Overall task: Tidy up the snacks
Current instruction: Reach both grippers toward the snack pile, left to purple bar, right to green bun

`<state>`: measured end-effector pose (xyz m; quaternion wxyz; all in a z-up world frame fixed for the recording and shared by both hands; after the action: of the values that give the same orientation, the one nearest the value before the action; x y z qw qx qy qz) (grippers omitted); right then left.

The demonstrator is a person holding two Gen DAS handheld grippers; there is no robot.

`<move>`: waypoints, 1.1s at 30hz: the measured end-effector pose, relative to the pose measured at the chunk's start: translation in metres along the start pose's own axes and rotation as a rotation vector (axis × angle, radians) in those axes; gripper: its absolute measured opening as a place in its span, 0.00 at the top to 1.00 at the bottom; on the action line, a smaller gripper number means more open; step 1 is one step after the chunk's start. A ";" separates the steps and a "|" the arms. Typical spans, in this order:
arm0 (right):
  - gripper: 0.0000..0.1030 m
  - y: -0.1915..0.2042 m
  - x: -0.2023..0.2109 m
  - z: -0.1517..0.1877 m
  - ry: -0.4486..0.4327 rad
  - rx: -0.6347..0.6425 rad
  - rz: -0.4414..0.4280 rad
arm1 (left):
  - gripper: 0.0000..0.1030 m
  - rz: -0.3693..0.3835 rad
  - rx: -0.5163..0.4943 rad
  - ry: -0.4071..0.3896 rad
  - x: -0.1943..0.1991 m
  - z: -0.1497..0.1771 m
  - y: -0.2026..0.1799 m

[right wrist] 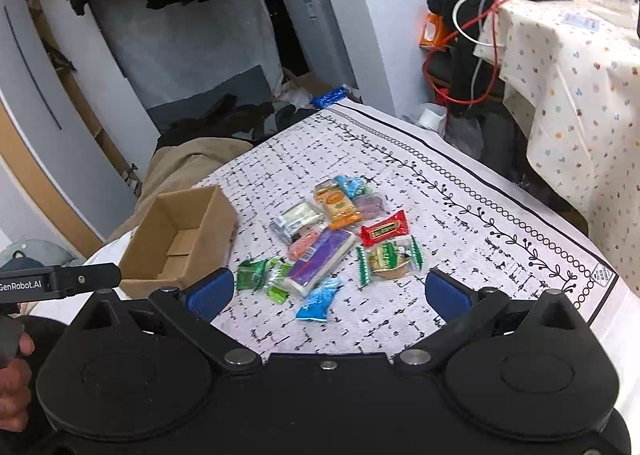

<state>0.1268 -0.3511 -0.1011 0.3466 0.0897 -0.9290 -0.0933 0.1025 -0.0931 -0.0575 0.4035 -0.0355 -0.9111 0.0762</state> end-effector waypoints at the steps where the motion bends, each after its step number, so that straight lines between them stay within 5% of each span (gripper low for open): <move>1: 0.00 -0.004 -0.003 0.000 0.006 -0.008 0.000 | 0.01 -0.001 0.002 0.006 -0.004 -0.001 -0.002; 33: 0.06 -0.080 -0.126 0.003 0.146 -0.190 -0.071 | 0.13 0.016 -0.049 0.179 -0.154 -0.008 -0.078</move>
<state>0.2266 -0.3988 -0.2008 0.4166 0.0957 -0.8846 -0.1863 0.2116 -0.1882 -0.1518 0.4815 -0.0594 -0.8727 0.0539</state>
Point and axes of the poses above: each gripper's, at about its wrist camera, not at the fingertips, and x roughly against the way its jaws point, y to its left, z to its underside, the point moved 5 cm from there along -x, roughly the way its jaws point, and after that the axes turned 5 degrees about x, right-handed, at the moved point
